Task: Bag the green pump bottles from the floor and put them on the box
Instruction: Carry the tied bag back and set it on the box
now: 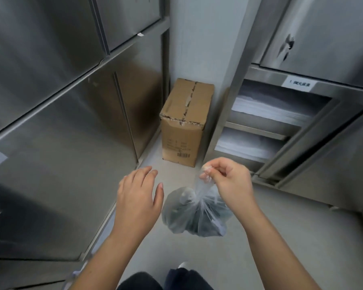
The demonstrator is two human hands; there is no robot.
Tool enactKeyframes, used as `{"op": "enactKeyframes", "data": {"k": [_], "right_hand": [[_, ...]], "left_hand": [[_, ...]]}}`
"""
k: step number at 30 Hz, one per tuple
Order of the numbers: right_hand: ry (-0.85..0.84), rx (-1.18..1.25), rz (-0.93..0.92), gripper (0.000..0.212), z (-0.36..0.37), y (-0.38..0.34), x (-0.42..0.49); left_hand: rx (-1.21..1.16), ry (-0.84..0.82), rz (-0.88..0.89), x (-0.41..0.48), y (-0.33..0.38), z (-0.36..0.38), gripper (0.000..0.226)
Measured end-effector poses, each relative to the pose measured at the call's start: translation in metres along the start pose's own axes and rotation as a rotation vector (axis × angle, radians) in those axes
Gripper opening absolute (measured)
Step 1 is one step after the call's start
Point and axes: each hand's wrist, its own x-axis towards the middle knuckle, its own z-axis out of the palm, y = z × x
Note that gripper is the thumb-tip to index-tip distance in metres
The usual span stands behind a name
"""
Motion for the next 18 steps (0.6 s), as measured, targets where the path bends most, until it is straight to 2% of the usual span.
{"op": "enactKeyframes", "data": {"k": [10, 18], "right_hand": [[0.076, 0.050, -0.003, 0.038, -0.013, 0.008, 0.145], [0.111, 0.047, 0.058, 0.034, 0.010, 0.014, 0.253]], "left_hand": [[0.002, -0.004, 0.014, 0.126, 0.014, 0.045, 0.042], [-0.032, -0.029, 0.079, 0.255, -0.013, 0.087, 0.035]]}}
